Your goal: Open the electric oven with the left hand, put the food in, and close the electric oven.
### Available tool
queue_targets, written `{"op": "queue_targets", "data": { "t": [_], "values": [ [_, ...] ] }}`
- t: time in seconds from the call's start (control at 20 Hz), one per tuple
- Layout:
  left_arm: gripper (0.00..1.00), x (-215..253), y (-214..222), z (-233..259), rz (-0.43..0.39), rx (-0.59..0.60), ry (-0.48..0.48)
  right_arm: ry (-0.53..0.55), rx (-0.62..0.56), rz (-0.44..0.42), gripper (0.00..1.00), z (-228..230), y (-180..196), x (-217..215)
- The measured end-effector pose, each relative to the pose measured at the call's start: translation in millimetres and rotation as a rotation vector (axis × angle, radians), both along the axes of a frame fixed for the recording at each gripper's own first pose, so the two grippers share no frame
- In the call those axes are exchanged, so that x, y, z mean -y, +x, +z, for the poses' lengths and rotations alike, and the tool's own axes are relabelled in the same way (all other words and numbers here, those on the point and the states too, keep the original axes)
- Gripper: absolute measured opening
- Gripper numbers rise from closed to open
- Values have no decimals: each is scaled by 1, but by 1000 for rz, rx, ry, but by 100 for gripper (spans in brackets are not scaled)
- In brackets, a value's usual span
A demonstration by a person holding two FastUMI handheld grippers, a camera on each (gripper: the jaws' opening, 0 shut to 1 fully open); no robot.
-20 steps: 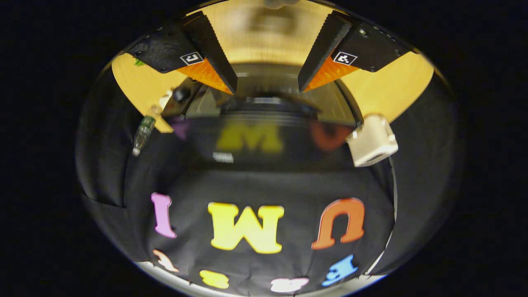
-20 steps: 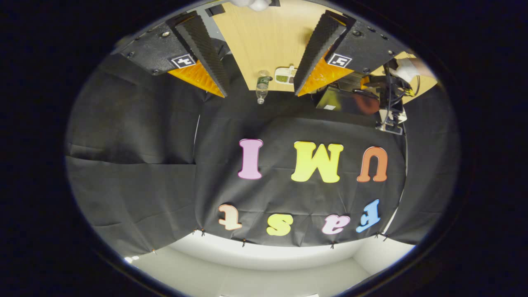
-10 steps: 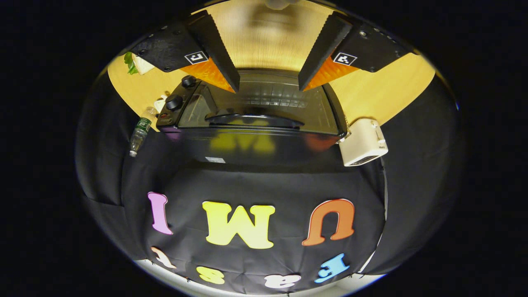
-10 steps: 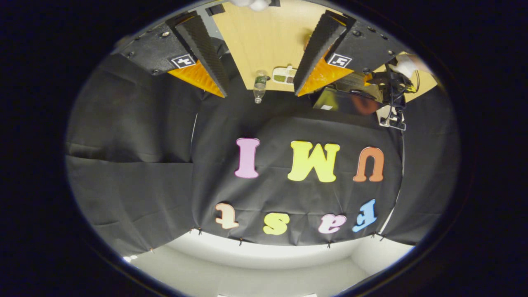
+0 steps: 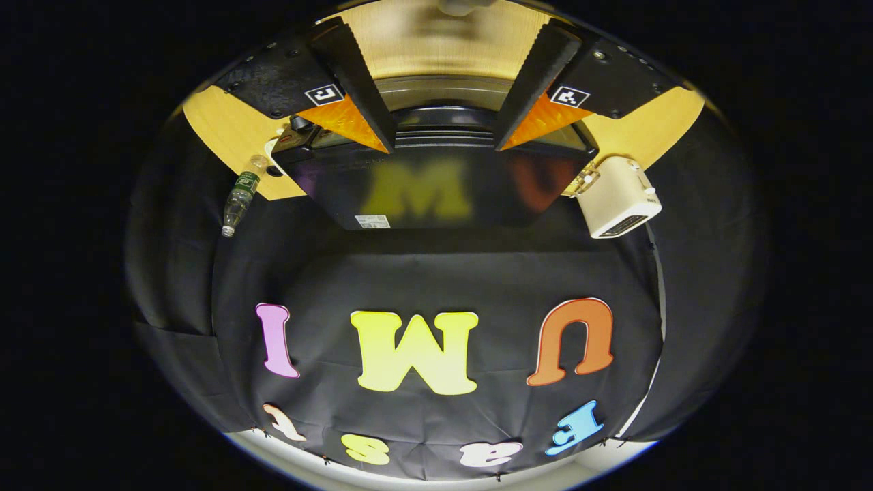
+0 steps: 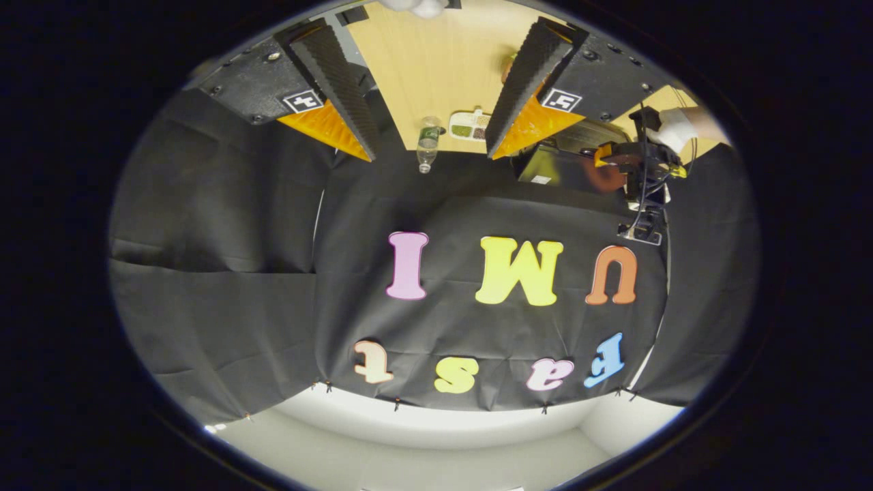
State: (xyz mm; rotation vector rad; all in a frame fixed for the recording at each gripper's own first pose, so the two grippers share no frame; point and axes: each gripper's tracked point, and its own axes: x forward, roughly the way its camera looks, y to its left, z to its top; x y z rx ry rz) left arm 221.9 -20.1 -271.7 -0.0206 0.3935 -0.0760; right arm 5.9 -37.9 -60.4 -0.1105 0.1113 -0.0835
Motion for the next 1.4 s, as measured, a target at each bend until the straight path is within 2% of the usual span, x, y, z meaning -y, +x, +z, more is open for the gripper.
{"op": "queue_targets", "data": {
  "t": [0.05, 0.15, 0.2, 0.25, 0.55, 0.6, 0.75, 0.95, 1.0, 1.4],
  "values": [
    [82, 2, 4, -3, -1, -8, -1, 2, -5, -1, 97, -3, 1, 0],
    [82, 4, 6, -13, -2, -39, -3, 9, -10, 2, 97, -4, 4, 0],
    [83, 4, 5, -16, 0, -49, 11, 10, -10, 2, 98, -4, 6, 0],
    [96, 3, 7, -14, -5, -36, 26, 10, -15, 1, 98, -6, 6, 0],
    [98, 3, 1, -17, -28, -54, 30, 25, -32, 3, 97, -13, 7, 4],
    [98, 3, -2, -18, -29, -58, 35, 29, -33, 5, 100, -14, 7, 4],
    [98, 2, -11, -17, -27, -50, 31, 35, -38, 8, 97, -18, 5, 5],
    [98, 2, -30, -19, -25, -45, 35, 40, -41, 17, 97, -22, 2, 4],
    [98, 2, -35, -20, -26, -41, 41, 40, -40, 23, 100, -21, 0, 3],
    [97, 0, -87, -41, -24, -50, 38, 26, -47, 56, 97, -29, -13, -7]
  ]
}}
